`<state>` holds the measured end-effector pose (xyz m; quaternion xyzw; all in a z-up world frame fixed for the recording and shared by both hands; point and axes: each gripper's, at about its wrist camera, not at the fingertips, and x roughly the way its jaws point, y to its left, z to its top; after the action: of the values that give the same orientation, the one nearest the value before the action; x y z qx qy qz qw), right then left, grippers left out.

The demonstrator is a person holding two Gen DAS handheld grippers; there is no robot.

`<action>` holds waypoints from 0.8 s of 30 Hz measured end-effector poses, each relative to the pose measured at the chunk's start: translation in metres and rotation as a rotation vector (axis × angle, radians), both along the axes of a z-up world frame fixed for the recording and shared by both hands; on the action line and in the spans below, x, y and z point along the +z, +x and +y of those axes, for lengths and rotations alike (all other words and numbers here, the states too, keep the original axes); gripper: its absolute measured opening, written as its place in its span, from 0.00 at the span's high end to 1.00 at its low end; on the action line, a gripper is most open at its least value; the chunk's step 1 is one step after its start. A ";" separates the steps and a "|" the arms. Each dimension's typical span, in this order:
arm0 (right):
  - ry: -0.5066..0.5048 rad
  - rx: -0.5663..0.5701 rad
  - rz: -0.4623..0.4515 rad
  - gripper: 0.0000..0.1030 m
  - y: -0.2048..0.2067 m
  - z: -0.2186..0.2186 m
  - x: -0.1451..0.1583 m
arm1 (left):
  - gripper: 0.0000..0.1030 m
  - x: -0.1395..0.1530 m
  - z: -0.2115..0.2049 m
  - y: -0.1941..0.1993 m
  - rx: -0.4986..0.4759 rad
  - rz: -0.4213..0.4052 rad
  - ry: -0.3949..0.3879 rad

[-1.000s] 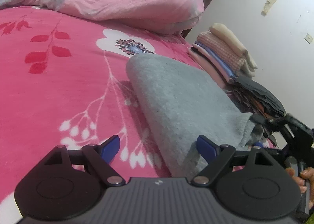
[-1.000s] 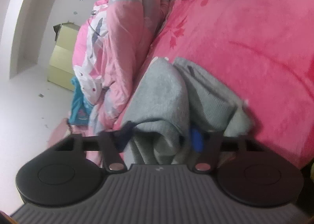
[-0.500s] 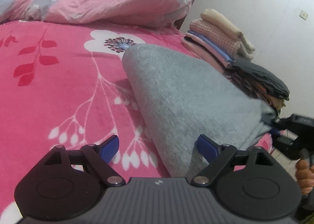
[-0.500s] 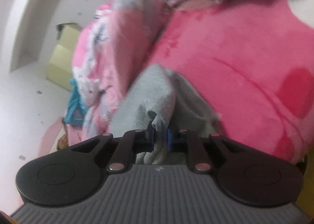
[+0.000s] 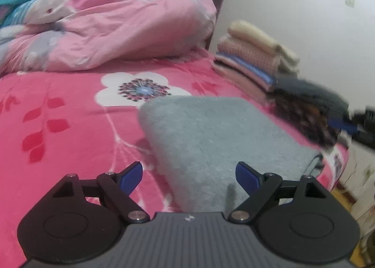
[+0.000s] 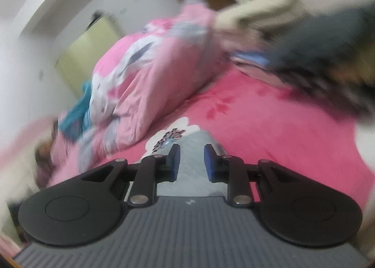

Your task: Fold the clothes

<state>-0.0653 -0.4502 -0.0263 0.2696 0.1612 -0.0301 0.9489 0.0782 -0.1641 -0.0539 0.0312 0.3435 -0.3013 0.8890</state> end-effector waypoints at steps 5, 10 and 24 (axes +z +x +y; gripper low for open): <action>-0.263 0.147 0.228 0.74 0.025 0.028 -0.056 | 0.15 -0.021 -0.008 -0.012 0.010 -0.005 0.005; -0.270 0.099 0.203 0.73 0.012 0.025 -0.033 | 0.15 -0.023 0.014 -0.002 0.035 0.095 -0.103; -0.566 0.325 0.203 0.61 0.057 0.110 0.005 | 0.12 -0.047 0.027 -0.004 -0.010 0.187 -0.246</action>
<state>-0.0084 -0.3401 -0.0213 -0.0382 0.2811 0.0513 0.9575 0.0739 -0.1373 -0.1007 -0.1045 0.3850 -0.3471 0.8488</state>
